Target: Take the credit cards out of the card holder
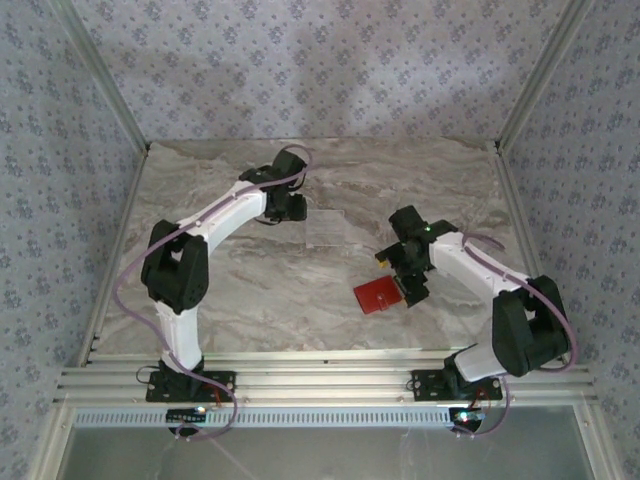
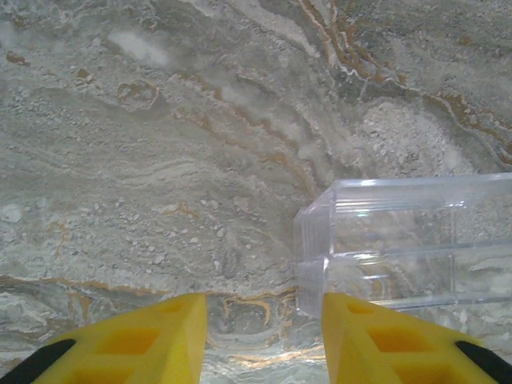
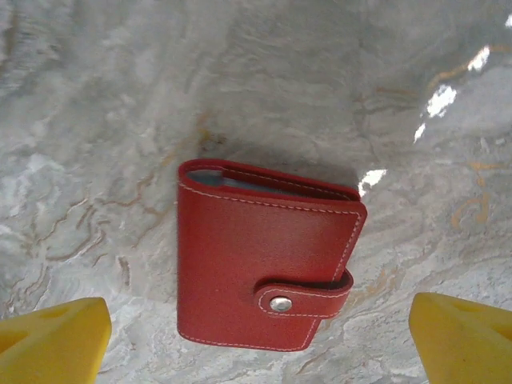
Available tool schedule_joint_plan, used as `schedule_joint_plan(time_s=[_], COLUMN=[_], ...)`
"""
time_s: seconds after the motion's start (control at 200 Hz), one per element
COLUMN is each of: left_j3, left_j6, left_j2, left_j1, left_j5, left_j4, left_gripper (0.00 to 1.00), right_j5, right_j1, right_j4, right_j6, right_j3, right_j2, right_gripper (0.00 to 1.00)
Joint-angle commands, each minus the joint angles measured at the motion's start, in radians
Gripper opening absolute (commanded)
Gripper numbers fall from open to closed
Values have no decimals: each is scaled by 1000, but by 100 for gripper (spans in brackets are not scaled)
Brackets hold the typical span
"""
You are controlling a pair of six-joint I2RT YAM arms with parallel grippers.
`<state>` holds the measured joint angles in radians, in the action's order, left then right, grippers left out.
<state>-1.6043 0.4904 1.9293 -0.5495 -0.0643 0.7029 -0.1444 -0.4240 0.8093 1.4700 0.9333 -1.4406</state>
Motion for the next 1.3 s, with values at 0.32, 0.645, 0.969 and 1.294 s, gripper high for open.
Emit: schedule_joint_plan(time_s=[0.32,0.645,0.969,1.294], left_j3=[71,78,80,152], left_j6=[-11,-12,-9,-10], left_j2=[-79,-88,-98,-158], left_j1=[22,31,41,84], left_j5=[37,46,43,39], left_j4=[-49,-53,-47,-55], left_gripper=[51,53,53,53], right_j5=[-37,-49,-28,40], right_j1=[-26,-27,-31,-97], right_j4=[-92,-130,-97,29], right_j6=[215,214,177,4], right_j3=[-41,-45,-26,79], right_j2=[-115,-188,-178,-197], right_gripper=[100,93,82,78])
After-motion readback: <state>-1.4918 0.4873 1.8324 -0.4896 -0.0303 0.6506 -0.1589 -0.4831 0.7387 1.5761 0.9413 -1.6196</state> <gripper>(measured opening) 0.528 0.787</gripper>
